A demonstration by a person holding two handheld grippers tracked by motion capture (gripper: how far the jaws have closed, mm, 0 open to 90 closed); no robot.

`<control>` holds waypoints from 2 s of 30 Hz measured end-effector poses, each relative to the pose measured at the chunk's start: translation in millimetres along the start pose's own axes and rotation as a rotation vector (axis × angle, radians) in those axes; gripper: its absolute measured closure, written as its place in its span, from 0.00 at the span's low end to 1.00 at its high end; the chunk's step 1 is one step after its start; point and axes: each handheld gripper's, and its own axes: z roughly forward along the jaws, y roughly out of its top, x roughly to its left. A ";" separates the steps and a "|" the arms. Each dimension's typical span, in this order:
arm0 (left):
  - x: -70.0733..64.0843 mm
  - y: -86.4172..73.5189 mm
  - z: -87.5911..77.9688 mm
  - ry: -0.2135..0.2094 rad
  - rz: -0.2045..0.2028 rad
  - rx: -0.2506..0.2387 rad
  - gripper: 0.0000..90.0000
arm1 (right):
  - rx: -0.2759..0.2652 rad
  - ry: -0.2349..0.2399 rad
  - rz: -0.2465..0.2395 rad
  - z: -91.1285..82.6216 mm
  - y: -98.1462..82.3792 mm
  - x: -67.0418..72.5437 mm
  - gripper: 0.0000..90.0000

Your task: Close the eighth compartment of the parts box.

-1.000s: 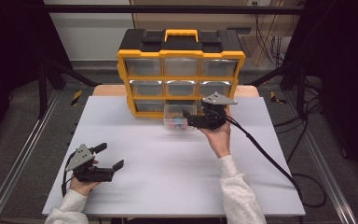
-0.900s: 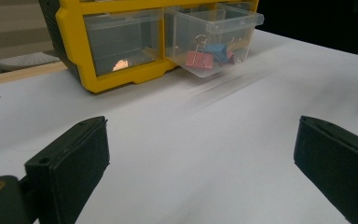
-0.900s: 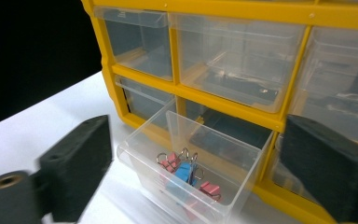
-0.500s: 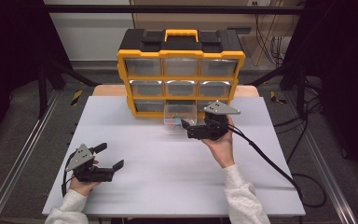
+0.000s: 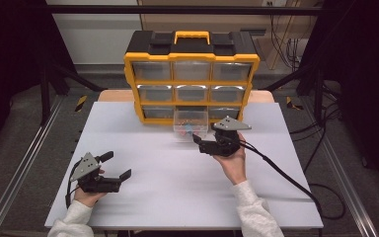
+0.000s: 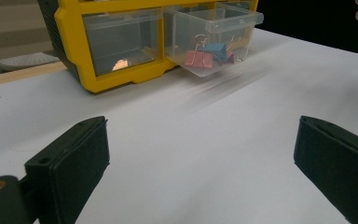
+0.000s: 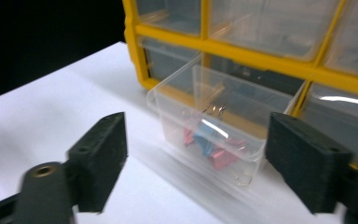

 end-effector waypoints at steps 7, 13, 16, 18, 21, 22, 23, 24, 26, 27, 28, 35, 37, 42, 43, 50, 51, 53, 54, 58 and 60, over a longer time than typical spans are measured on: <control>-0.3 0.4 -0.2 0.001 0.005 0.001 0.03 | 0.026 0.016 -0.022 7.1 -9.6 7.3 0.55; -0.5 0.3 0.3 0.000 0.006 0.004 0.03 | 0.061 0.008 -0.020 16.4 -16.5 8.8 0.76; -0.5 0.3 0.3 0.001 0.006 0.005 0.03 | 0.070 0.014 -0.010 21.5 -18.9 8.4 0.85; -0.7 0.2 0.6 0.001 0.006 0.006 0.03 | 0.080 0.014 -0.005 25.6 -20.7 7.6 0.90; -1.2 0.2 0.9 0.000 0.006 0.005 0.03 | 0.105 0.003 0.004 31.4 -23.5 5.7 0.98; -1.2 0.1 1.0 0.001 0.007 0.006 0.03 | 0.110 0.002 0.001 33.2 -24.3 5.1 1.00; -1.1 0.1 1.1 0.001 0.006 0.006 0.03 | 0.113 -0.005 -0.003 34.8 -25.0 4.7 1.00; -1.1 0.1 1.1 0.001 0.006 0.006 0.03 | 0.119 -0.008 0.001 36.5 -25.5 4.2 1.00; -1.0 0.1 1.0 0.001 0.005 0.006 0.03 | 0.120 -0.021 0.007 39.8 -26.6 3.0 1.00; -0.9 0.1 1.0 0.001 0.005 0.005 0.03 | 0.123 -0.020 0.012 41.6 -26.9 2.0 1.00; -0.9 0.0 1.1 0.001 0.005 0.006 0.03 | 0.125 -0.020 0.018 43.3 -27.1 1.3 1.00; -0.4 -0.2 1.4 0.002 0.007 0.011 0.03 | 0.146 -0.037 0.031 55.4 -27.8 -4.4 1.00; -0.4 -0.2 1.2 0.001 0.007 0.010 0.03 | 0.148 -0.039 0.023 58.9 -27.6 -2.4 1.00; -0.5 0.0 0.8 0.001 0.007 0.007 0.03 | 0.146 -0.047 0.017 67.7 -25.9 0.5 1.00; -0.3 0.0 0.7 0.001 0.006 0.007 0.03 | 0.148 -0.051 0.019 68.8 -25.6 0.1 1.00; -0.2 -0.1 0.8 0.001 0.006 0.007 0.03 | 0.143 -0.066 0.025 72.8 -23.9 -4.1 1.00; -0.1 -0.1 0.8 0.001 0.006 0.008 0.03 | 0.142 -0.068 0.027 73.0 -23.8 -4.0 1.00; -0.3 -0.1 1.0 0.001 0.007 0.009 0.03 | 0.140 -0.070 0.023 74.1 -23.3 -3.7 1.00; -0.4 -0.1 1.0 0.001 0.007 0.009 0.03 | 0.141 -0.071 0.016 74.9 -23.1 -4.0 1.00; 0.0 -0.1 0.8 0.002 0.005 0.008 0.03 | 0.141 -0.077 0.021 78.1 -21.1 -5.8 1.00; -0.1 -0.1 0.8 0.001 0.002 0.004 0.03 | 0.139 -0.076 0.022 80.0 -20.4 -7.3 1.00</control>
